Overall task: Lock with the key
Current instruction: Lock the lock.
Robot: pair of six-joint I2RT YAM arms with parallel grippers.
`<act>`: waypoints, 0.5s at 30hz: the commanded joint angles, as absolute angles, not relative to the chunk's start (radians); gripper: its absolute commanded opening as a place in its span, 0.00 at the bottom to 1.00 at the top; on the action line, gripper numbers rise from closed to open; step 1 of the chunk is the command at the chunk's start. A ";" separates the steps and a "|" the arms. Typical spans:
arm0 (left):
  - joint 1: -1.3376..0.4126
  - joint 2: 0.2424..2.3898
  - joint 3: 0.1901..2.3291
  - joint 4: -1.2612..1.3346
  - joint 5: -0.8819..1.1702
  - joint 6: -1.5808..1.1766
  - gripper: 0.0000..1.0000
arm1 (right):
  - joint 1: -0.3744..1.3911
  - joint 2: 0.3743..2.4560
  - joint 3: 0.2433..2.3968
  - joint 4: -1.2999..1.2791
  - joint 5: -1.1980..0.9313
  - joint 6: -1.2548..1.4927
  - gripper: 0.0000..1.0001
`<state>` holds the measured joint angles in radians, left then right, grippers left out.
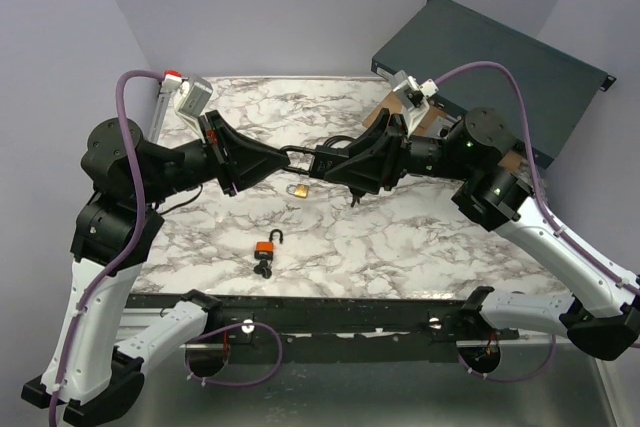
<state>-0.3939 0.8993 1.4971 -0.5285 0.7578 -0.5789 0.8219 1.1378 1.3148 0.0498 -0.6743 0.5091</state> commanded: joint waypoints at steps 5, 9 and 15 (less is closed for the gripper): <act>-0.394 0.917 1.500 -0.558 0.747 -0.545 0.10 | 0.824 1.140 1.348 0.102 -0.683 0.553 0.01; -0.405 0.923 1.502 -0.572 0.735 -0.530 0.10 | 0.824 1.155 1.354 0.102 -0.692 0.564 0.01; -0.424 0.933 1.506 -0.598 0.698 -0.499 0.10 | 0.825 1.163 1.362 0.104 -0.698 0.574 0.01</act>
<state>-0.3988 0.9108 1.4971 -0.5697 0.7273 -0.5373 0.8162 1.1595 1.3151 0.0319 -0.6754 0.5476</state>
